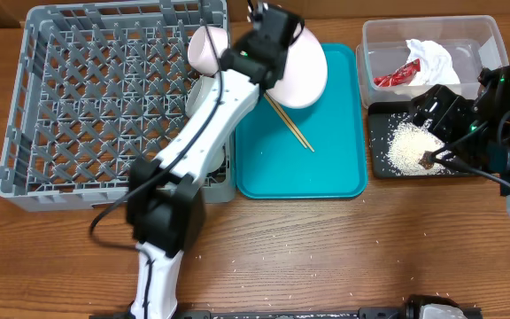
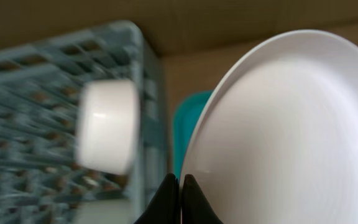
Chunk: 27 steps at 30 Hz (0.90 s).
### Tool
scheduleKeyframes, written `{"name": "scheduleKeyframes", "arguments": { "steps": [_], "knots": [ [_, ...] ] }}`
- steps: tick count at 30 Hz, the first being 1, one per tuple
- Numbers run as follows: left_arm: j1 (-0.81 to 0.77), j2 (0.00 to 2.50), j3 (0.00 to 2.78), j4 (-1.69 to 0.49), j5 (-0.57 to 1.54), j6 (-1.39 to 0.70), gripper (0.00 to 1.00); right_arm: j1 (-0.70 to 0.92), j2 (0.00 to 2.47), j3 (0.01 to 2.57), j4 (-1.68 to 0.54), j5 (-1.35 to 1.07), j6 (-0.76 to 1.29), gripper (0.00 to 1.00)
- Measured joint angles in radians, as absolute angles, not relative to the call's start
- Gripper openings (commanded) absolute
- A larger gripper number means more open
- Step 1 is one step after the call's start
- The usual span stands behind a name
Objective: Sort waste into correct bins and load items into the dishwasher
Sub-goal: 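Carry the white plate to the dish rack and stand it upright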
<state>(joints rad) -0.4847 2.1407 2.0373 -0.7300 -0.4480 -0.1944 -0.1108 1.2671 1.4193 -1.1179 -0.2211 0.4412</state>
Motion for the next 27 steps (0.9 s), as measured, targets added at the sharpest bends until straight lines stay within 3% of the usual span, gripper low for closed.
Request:
{"name": "scheduleKeyframes", "arguments": {
  "steps": [13, 27],
  "knots": [
    [-0.399, 1.986, 2.037, -0.643, -0.874, 0.200, 0.04, -0.111, 1.267, 1.419, -1.119, -0.221, 0.442, 1.00],
    [-0.176, 1.988, 2.037, -0.486, -0.987, 0.276, 0.04, -0.110, 1.267, 1.419, -1.118, -0.221, 0.442, 1.00]
  ]
}}
